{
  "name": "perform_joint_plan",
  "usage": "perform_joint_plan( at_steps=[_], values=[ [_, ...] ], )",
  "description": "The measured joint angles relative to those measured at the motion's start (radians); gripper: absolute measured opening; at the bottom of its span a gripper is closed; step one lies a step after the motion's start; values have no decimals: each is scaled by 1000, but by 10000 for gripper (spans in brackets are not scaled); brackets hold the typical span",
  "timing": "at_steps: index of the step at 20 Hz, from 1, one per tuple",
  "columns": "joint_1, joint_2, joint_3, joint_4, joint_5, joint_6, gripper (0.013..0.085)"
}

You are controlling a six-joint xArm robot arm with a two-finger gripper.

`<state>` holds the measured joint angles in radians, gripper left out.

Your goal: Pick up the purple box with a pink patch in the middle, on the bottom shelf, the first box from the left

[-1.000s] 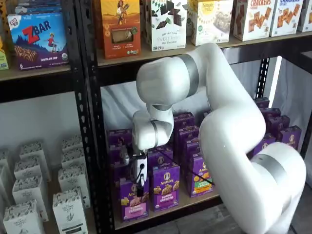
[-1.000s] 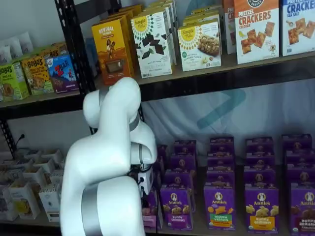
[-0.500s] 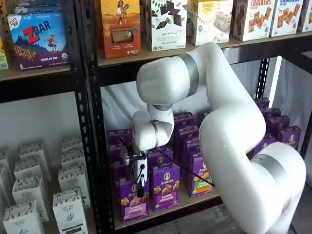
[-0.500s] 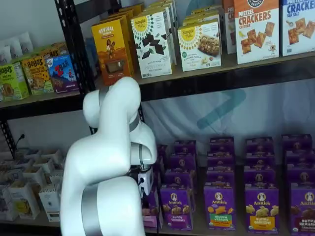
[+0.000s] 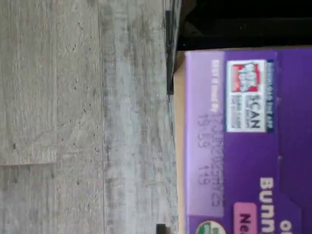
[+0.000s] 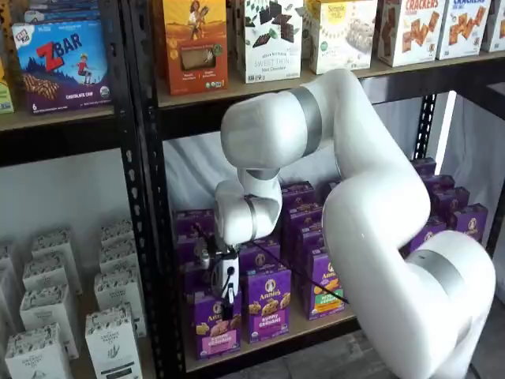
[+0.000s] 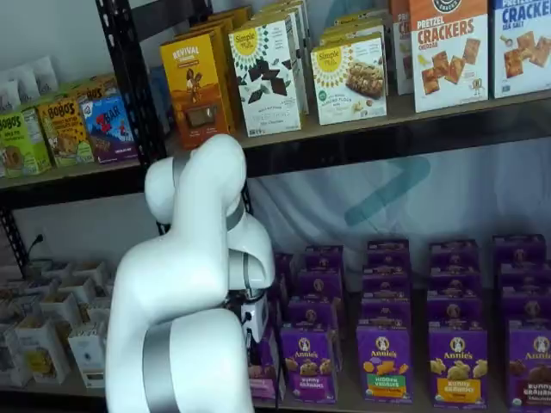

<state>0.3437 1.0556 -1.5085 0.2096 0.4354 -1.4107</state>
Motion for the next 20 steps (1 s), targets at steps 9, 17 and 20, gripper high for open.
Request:
perform_joint_plan(
  at_steps=[9, 17, 20],
  values=[
    [2, 4, 8, -10, -38, 10, 490],
    [3, 7, 2, -16, -33, 16, 370],
    [2, 5, 6, -19, -37, 18, 330]
  ],
)
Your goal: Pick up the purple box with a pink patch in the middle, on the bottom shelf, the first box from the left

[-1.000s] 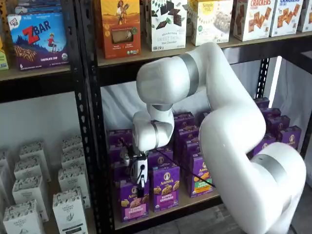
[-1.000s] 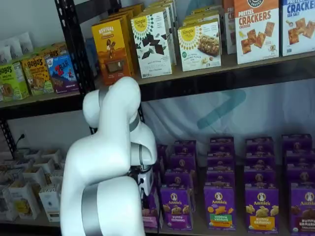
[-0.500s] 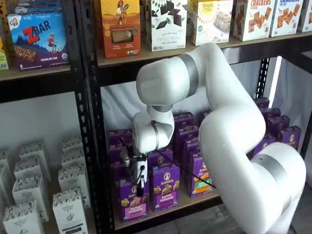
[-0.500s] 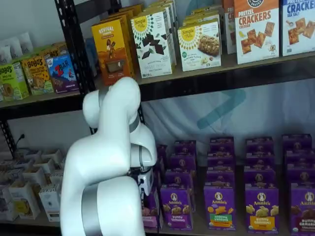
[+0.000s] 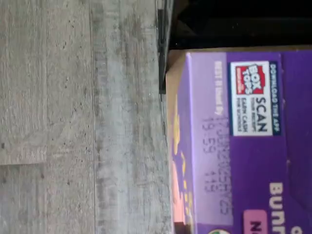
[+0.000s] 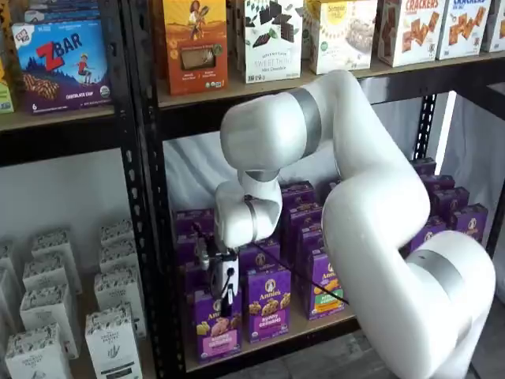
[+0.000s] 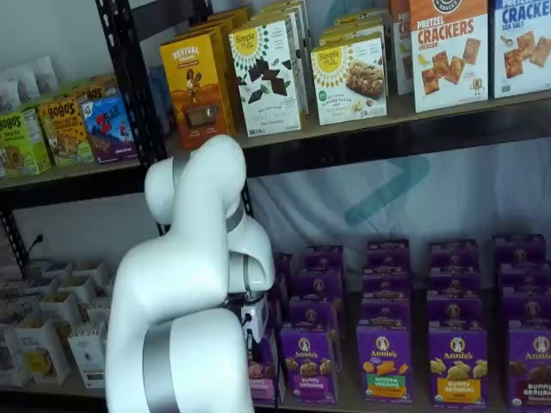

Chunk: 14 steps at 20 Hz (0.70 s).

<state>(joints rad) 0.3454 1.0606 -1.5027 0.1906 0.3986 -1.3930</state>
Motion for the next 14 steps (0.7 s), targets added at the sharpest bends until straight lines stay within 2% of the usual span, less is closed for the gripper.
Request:
perform_joint_plan(
  at_steps=[8, 11, 14],
  values=[
    [1, -35, 39, -32, 12, 29, 330],
    [5, -61, 74, -51, 9, 51, 330],
    [11, -110, 147, -92, -15, 93, 330]
  ],
)
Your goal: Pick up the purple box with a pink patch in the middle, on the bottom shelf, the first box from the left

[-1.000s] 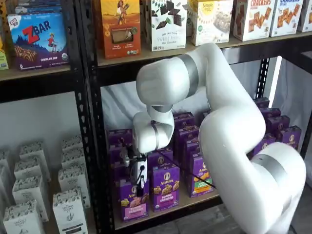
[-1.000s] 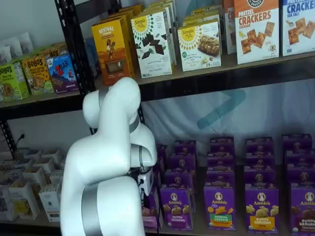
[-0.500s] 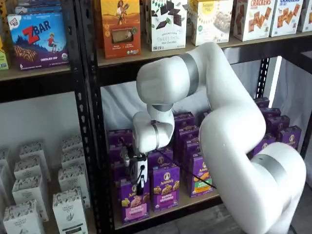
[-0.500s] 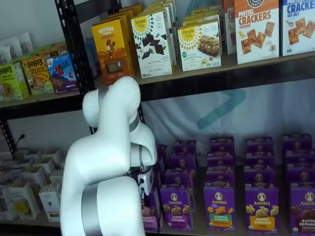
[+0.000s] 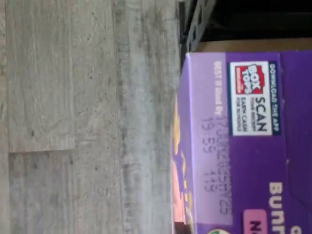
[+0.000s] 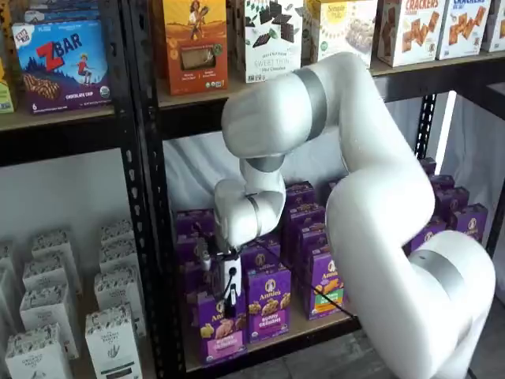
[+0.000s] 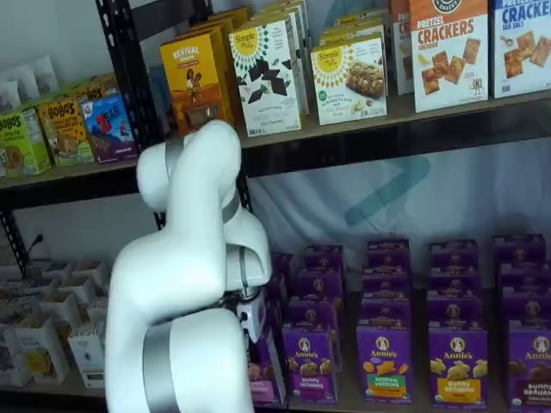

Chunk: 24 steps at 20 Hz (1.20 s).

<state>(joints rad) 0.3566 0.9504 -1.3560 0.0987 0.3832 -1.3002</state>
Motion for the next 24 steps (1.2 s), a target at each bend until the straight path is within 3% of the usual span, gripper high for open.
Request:
perform_joint_plan(
  at_steps=[3, 8, 11, 24],
  values=[
    [4, -69, 102, -17, -40, 19, 330],
    [3, -186, 242, -4, -68, 4, 330],
    [-2, -250, 306, -28, -65, 22, 330],
    [-21, -491, 534, -3, -59, -19, 330]
  ],
)
